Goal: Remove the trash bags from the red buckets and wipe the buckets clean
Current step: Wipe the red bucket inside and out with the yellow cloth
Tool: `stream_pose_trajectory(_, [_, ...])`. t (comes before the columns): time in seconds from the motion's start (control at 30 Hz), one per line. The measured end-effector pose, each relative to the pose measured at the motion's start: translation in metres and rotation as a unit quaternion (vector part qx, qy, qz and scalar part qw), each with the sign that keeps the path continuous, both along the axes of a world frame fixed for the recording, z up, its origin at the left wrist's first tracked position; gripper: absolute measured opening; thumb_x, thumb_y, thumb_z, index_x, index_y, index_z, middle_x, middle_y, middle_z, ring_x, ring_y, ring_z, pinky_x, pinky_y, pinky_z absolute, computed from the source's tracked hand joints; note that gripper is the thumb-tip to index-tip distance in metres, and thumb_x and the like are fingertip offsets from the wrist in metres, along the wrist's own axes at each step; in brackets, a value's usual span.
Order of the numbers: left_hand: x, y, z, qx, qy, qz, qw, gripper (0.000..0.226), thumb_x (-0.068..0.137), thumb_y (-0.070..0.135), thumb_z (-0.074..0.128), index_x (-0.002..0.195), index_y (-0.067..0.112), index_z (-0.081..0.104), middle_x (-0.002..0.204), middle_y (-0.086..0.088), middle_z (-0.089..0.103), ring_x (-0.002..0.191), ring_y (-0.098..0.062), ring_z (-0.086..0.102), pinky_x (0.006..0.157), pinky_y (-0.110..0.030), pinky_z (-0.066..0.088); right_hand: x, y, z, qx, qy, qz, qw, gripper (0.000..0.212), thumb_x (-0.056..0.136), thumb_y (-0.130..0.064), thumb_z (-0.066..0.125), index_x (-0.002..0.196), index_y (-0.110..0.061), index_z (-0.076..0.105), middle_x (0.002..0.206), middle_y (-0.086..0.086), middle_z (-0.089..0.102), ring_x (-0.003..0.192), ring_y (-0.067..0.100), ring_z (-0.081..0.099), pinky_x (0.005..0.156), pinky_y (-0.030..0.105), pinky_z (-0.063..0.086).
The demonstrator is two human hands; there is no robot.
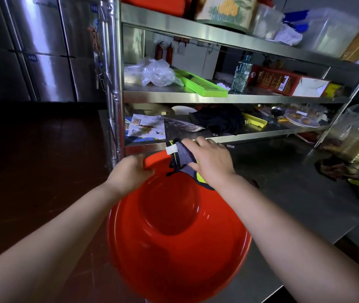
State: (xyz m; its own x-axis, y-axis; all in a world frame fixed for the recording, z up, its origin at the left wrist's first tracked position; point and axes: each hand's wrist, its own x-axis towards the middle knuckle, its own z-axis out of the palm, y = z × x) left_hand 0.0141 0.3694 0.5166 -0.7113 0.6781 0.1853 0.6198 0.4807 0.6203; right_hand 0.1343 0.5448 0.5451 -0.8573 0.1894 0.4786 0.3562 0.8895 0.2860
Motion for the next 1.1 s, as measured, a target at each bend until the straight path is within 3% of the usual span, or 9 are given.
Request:
stream_pose_trajectory(0.07, [-0.003,-0.002,-0.003,0.018,-0.018,0.012,1.0,0.026,0.081,0.026,0.065,0.106,0.019,0.064,0.074,-0.007,0.065,0.064,-0.023,0.06,0.063,-0.033,0.05,-0.003,0.007,-0.007,0.004,0.03,-0.001,1.0,0.065,0.064,-0.034,0.082,0.122,-0.026,0.054,0.093,0.004,0.059,0.085,0.028,0.06,0.06,0.032,0.044])
stream_pose_trajectory(0.3, [-0.015,-0.024,-0.018,0.105,-0.125,0.101,0.981,0.021,0.076,0.03,0.067,0.09,0.014,0.066,0.077,-0.015,0.069,0.07,-0.03,0.067,0.072,-0.048,0.055,0.025,0.028,-0.036,-0.123,0.112,-0.103,0.981,0.066,0.078,-0.037,0.072,0.135,-0.023,0.043,0.104,0.008,0.058,0.093,0.028,0.058,0.066,0.035,0.048])
stream_pose_trajectory(0.4, [-0.011,-0.027,-0.019,0.103,-0.117,0.111,0.982,0.011,0.081,0.021,0.066,0.089,0.013,0.066,0.077,-0.013,0.069,0.071,-0.03,0.066,0.073,-0.046,0.055,0.029,0.024,-0.049,-0.108,0.128,-0.114,0.979,0.068,0.075,-0.032,0.076,0.134,-0.018,0.045,0.105,0.011,0.059,0.09,0.029,0.059,0.066,0.036,0.05])
stream_pose_trajectory(0.57, [0.005,-0.025,-0.015,0.068,-0.09,0.092,0.989,0.037,0.067,0.038,0.058,0.094,0.014,0.066,0.081,-0.012,0.069,0.08,-0.031,0.066,0.076,-0.041,0.053,0.019,0.02,-0.033,-0.045,0.128,-0.084,0.987,0.073,0.062,-0.029,0.085,0.127,-0.017,0.054,0.094,0.012,0.062,0.084,0.033,0.061,0.066,0.038,0.048])
stream_pose_trajectory(0.7, [0.017,-0.011,-0.017,0.055,-0.071,0.061,0.994,0.008,0.08,0.022,0.066,0.083,0.016,0.061,0.069,-0.006,0.063,0.071,-0.03,0.062,0.063,-0.032,0.046,-0.004,0.003,-0.013,0.029,0.076,0.002,0.997,0.074,0.056,-0.036,0.085,0.124,-0.025,0.057,0.095,0.005,0.062,0.087,0.03,0.059,0.071,0.037,0.044])
stream_pose_trajectory(0.83, [0.017,-0.006,-0.021,0.081,-0.098,0.064,0.99,0.006,0.083,0.02,0.064,0.084,0.017,0.06,0.057,-0.001,0.055,0.052,-0.022,0.051,0.054,-0.03,0.039,-0.009,0.002,-0.01,0.058,0.058,0.032,0.996,0.073,0.055,-0.037,0.086,0.121,-0.027,0.056,0.091,0.003,0.06,0.082,0.028,0.057,0.067,0.038,0.043])
stream_pose_trajectory(0.93, [0.013,-0.006,-0.025,0.116,-0.142,0.072,0.98,0.007,0.082,0.02,0.066,0.086,0.014,0.064,0.058,-0.007,0.059,0.048,-0.024,0.053,0.054,-0.037,0.045,-0.003,0.015,-0.014,0.036,0.056,-0.014,0.998,0.072,0.058,-0.036,0.085,0.122,-0.026,0.053,0.093,0.004,0.059,0.083,0.029,0.058,0.067,0.037,0.044])
stream_pose_trajectory(1.0, [0.009,-0.009,-0.028,0.156,-0.178,0.09,0.967,0.007,0.08,0.019,0.067,0.086,0.016,0.066,0.069,-0.014,0.068,0.059,-0.033,0.064,0.063,-0.046,0.056,0.005,0.025,-0.019,-0.01,0.067,-0.058,0.996,0.072,0.062,-0.034,0.083,0.126,-0.025,0.052,0.095,0.007,0.06,0.084,0.03,0.059,0.066,0.038,0.046])
stream_pose_trajectory(1.1, [0.007,-0.02,-0.032,0.204,-0.236,0.133,0.941,0.005,0.08,0.016,0.068,0.084,0.019,0.066,0.081,-0.022,0.07,0.073,-0.04,0.068,0.069,-0.055,0.056,0.022,0.035,-0.031,-0.082,0.085,-0.112,0.987,0.07,0.072,-0.032,0.078,0.134,-0.024,0.045,0.1,0.01,0.058,0.087,0.03,0.058,0.064,0.036,0.047])
